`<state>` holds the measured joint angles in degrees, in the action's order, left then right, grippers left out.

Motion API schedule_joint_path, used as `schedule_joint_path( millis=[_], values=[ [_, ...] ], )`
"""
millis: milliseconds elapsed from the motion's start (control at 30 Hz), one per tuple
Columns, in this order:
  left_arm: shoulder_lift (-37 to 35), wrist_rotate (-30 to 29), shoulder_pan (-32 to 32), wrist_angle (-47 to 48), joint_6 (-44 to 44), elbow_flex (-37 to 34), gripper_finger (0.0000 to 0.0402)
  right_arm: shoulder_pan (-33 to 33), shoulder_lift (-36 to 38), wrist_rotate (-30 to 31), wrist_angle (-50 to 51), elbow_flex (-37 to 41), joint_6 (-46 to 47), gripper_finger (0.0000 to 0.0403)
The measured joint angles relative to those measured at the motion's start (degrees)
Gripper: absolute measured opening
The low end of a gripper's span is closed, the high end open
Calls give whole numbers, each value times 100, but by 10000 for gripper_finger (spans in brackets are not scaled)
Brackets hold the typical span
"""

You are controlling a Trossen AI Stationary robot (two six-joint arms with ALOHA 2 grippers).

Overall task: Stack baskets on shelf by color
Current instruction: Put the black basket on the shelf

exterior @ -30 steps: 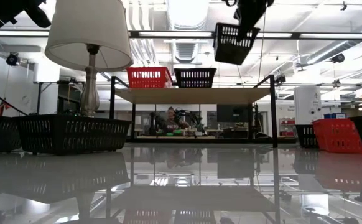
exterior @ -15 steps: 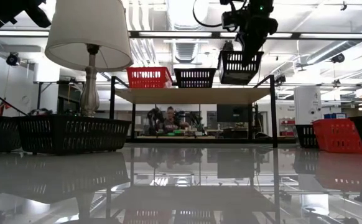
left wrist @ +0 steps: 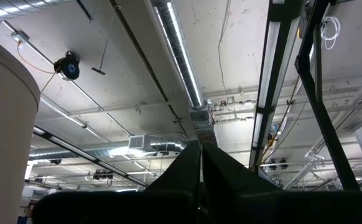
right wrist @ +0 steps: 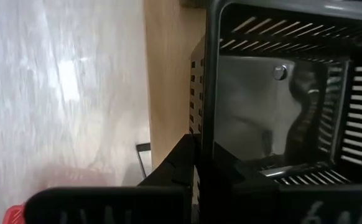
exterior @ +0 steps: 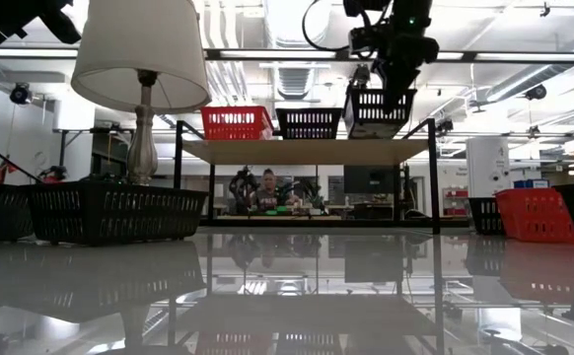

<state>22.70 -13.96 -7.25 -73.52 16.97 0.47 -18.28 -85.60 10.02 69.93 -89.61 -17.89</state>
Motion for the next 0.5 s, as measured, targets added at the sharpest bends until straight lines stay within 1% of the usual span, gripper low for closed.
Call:
schedule_joint_path(
  millis=[233, 500],
  values=[
    [0, 0, 0, 0, 0, 0, 0, -2, 0, 9, -24, 268, 26, 8],
    [0, 0, 0, -2, 0, 0, 0, -2, 0, 48, -39, 329, 22, 9]
  ],
)
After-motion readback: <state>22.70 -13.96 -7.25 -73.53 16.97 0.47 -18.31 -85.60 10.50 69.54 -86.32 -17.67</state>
